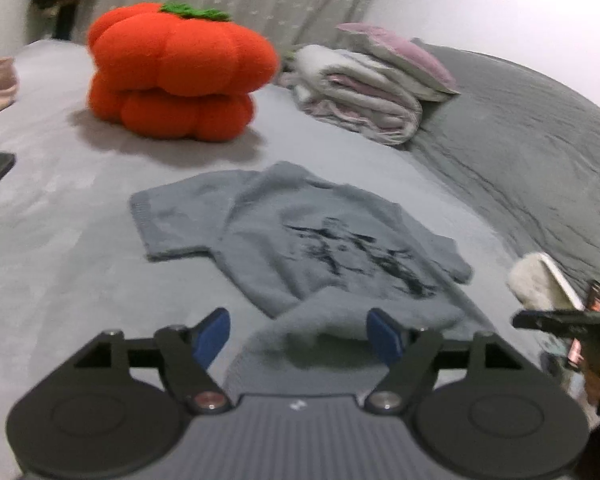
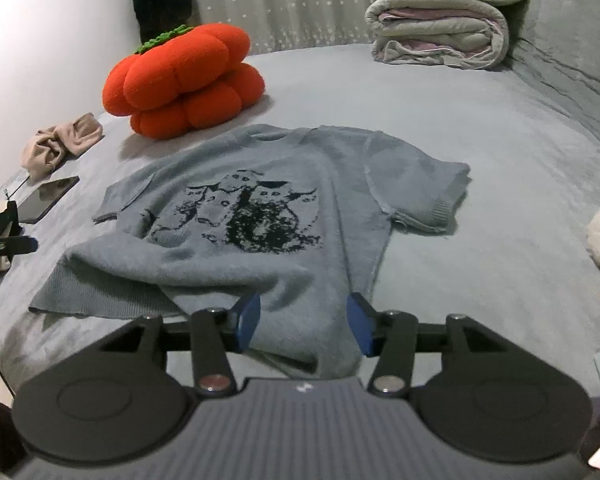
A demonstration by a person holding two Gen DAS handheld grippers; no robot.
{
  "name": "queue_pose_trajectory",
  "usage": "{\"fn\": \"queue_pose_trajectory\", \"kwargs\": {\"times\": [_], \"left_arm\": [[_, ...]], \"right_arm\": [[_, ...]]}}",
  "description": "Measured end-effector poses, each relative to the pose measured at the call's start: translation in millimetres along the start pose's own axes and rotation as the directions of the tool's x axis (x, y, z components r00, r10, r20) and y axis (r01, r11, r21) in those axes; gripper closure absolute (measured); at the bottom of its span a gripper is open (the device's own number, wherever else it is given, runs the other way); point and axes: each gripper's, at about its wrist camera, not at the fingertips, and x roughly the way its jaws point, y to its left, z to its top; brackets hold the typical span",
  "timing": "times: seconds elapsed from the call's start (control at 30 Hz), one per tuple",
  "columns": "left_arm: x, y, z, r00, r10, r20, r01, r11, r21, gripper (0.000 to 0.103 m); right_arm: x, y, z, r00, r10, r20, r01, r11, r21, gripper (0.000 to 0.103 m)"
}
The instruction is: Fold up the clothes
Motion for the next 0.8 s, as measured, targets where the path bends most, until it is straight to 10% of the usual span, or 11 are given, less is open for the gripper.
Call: {"fn": "queue_pose_trajectory", "kwargs": {"times": [0.5,0.8], "left_arm": [[80.2,56.9,55.3,0.948,0.309,-0.072,-0.317,0.910,-0.266,0.033],[113.8,90.6,55.2,0.949,0.315,0.012,-0.279,0.857,-0.433,0.050]], "right_arm": [[50.4,16.9,42.3,1.000,0.030,0.006,-0.030,0.999,0.010,0.051],[82.3,34.4,57.3,0.998,0.064,-0.017,-0.064,0.998,-0.001,0.051]]}}
